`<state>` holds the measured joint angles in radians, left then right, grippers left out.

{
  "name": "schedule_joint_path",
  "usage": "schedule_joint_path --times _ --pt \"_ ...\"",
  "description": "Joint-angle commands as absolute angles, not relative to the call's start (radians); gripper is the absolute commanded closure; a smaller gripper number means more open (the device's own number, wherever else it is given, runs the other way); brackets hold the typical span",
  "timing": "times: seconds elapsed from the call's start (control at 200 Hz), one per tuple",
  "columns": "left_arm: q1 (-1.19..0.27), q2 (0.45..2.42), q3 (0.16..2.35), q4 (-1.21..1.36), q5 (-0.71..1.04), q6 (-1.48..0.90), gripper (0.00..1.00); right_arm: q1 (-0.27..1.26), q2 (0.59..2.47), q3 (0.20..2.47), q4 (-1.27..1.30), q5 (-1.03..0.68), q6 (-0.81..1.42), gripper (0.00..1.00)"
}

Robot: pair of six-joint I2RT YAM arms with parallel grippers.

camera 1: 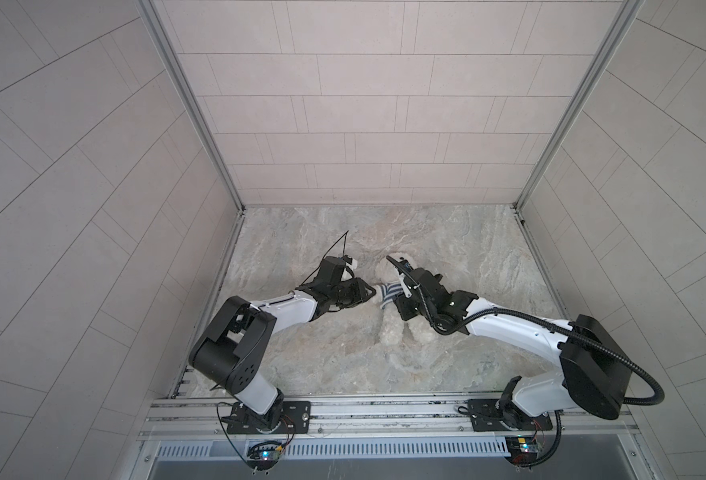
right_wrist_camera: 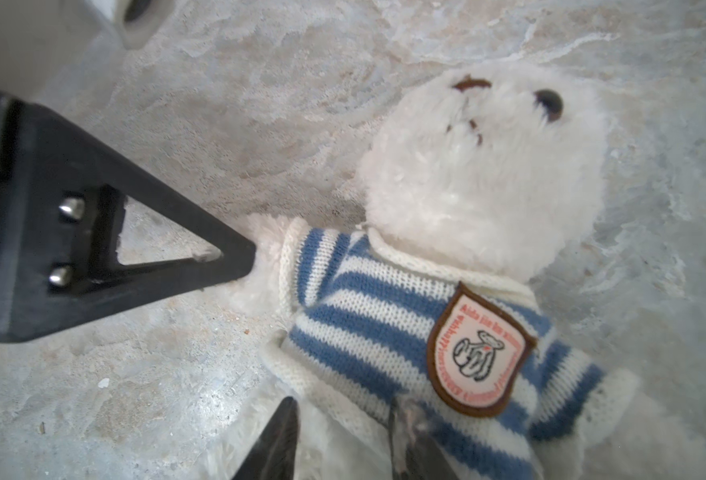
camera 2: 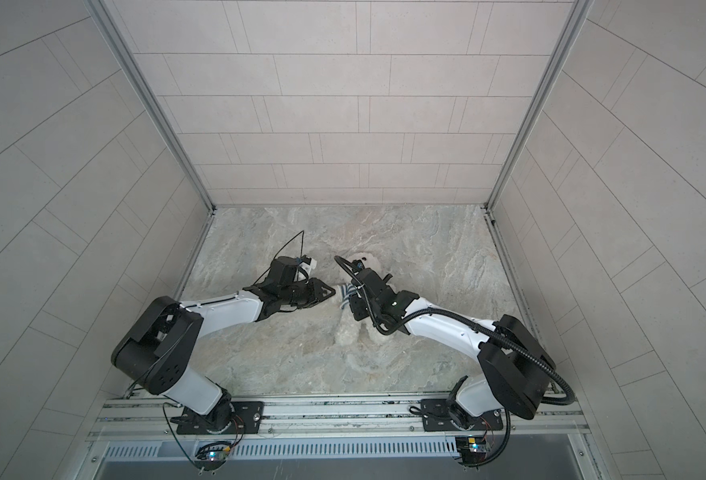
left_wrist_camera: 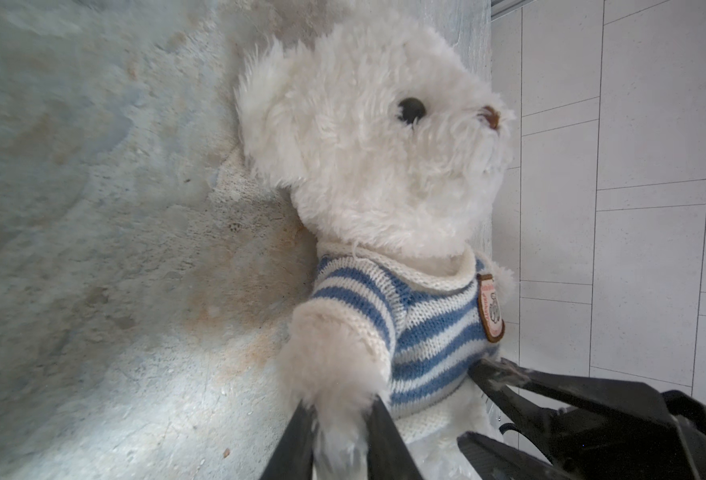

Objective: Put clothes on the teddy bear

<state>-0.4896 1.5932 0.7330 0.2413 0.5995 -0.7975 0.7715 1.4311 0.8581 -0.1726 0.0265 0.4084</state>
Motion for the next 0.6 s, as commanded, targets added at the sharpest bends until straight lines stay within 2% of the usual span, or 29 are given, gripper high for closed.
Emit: schedule_joint_path --times 0.0,0.486,0.596 --pt "-0.494 1.595 0.743 0.271 0.585 -0.802 0.74 0.779 1.440 0.864 -0.210 0.079 0.402 0.55" --pt "-0.494 1.570 0.732 0.271 0.580 -0.810 0.98 0.779 1.502 0.880 -0.319 0.078 0.413 1.00" --pt "-0.488 1.545 0.726 0.268 0.581 -0.813 1.00 0.794 1.443 0.841 -0.315 0.076 0.423 1.00"
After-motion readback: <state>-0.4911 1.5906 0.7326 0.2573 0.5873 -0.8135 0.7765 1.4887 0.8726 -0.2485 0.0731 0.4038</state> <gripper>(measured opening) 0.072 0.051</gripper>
